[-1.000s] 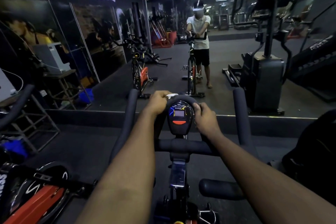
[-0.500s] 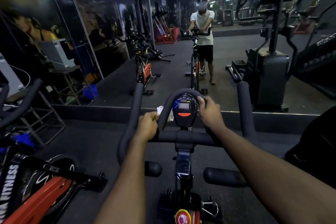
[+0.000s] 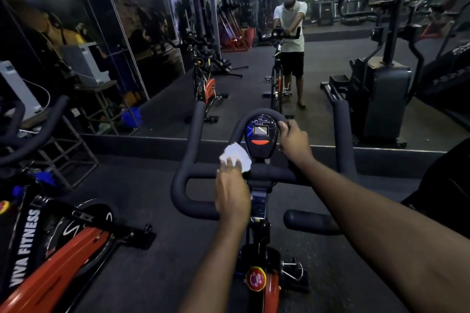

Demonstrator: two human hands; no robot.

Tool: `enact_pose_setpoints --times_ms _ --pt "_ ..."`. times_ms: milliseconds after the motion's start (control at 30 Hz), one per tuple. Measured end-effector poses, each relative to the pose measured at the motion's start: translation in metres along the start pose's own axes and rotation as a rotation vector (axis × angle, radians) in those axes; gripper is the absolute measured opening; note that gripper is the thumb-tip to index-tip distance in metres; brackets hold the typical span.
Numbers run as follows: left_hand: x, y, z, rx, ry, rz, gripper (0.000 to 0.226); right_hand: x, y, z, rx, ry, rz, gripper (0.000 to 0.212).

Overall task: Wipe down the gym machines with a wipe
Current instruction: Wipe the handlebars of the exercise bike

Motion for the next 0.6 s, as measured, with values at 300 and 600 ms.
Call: enact_pose_setpoints --times_ms 300,600 --pt "0.041 0.048 0.026 0.051 0.111 0.044 0.074 0.006 0.003 0.009 -0.117 -0.071 0.017 0.038" --pt "0.028 0.066 0.031 0.023 0.015 -0.063 0.071 0.002 0.017 0.001 -0.112 -0.053 -0.046 0.041"
Point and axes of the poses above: each hand's wrist, its own y-axis away from the middle knuckle, its own z-axis out of the palm, x = y × z, the point moved 10 cm from there along -y, towards the middle knuckle, and after that the axes turned 3 degrees about -y, right-handed, at the moved point
